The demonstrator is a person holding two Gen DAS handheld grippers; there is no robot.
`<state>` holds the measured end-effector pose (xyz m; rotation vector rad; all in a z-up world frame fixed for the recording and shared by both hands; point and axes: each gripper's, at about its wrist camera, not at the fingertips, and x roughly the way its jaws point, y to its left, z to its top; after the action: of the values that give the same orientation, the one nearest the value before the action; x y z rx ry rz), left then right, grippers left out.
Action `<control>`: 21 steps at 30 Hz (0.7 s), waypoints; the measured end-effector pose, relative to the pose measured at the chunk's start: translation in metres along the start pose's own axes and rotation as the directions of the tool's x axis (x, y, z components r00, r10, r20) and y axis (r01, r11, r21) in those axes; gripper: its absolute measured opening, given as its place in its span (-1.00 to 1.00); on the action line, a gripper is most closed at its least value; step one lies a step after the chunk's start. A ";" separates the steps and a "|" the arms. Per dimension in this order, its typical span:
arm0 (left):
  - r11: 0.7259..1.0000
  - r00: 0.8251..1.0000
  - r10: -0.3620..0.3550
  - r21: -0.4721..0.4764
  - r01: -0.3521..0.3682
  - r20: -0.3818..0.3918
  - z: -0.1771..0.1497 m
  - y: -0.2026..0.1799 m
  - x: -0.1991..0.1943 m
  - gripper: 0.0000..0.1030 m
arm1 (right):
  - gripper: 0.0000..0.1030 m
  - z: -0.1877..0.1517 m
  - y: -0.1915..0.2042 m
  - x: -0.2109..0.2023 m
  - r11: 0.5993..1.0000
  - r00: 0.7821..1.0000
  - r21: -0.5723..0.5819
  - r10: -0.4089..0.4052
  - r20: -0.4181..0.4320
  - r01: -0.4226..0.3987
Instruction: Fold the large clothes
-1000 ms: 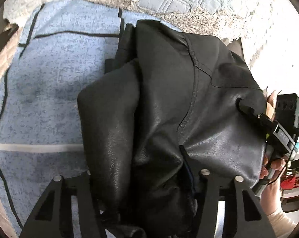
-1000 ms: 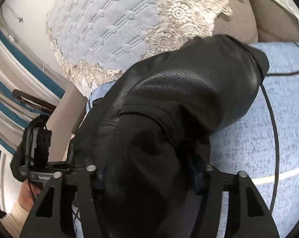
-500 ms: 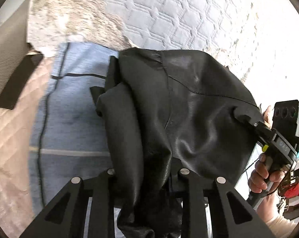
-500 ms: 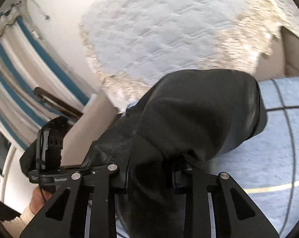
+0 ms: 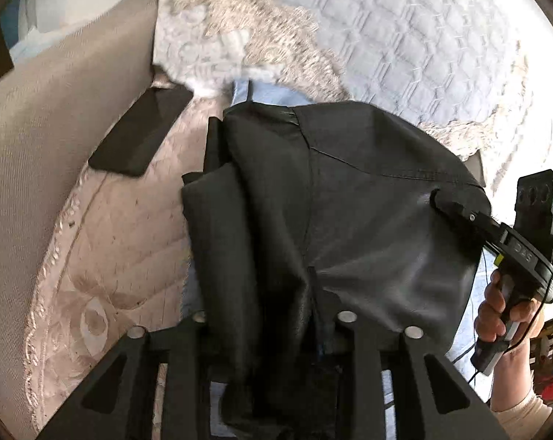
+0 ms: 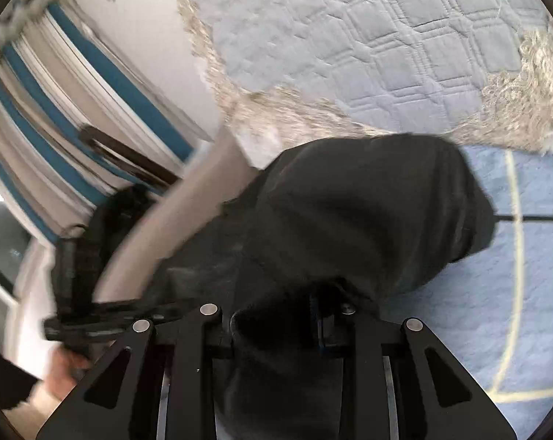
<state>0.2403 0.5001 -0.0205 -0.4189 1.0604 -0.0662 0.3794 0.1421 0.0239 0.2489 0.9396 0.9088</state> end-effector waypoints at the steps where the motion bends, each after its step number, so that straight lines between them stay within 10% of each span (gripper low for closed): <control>1: 1.000 1.000 -0.002 -0.005 0.001 -0.011 0.000 -0.001 0.003 -0.20 | -0.33 0.000 -0.003 0.004 0.999 0.999 -0.015 -0.042 -0.020 0.041; 9: 0.999 0.998 0.036 -0.007 -0.037 -0.052 0.007 0.004 0.021 0.36 | 0.53 -0.005 -0.034 0.013 0.987 0.987 0.058 -0.142 -0.073 0.146; 14: 0.998 0.998 -0.010 -0.070 0.005 -0.069 0.015 0.011 0.020 0.44 | 0.53 -0.016 -0.052 -0.001 0.969 0.995 0.234 -0.055 -0.086 0.074; 21: 1.000 0.999 0.019 -0.009 -0.018 0.048 0.012 -0.002 -0.035 0.46 | 0.53 -0.043 0.013 -0.089 0.980 0.967 -0.004 -0.195 0.167 0.198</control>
<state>0.2336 0.5113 0.0147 -0.4167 1.0176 -0.0351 0.3148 0.0741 0.0574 0.2064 0.7854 0.7032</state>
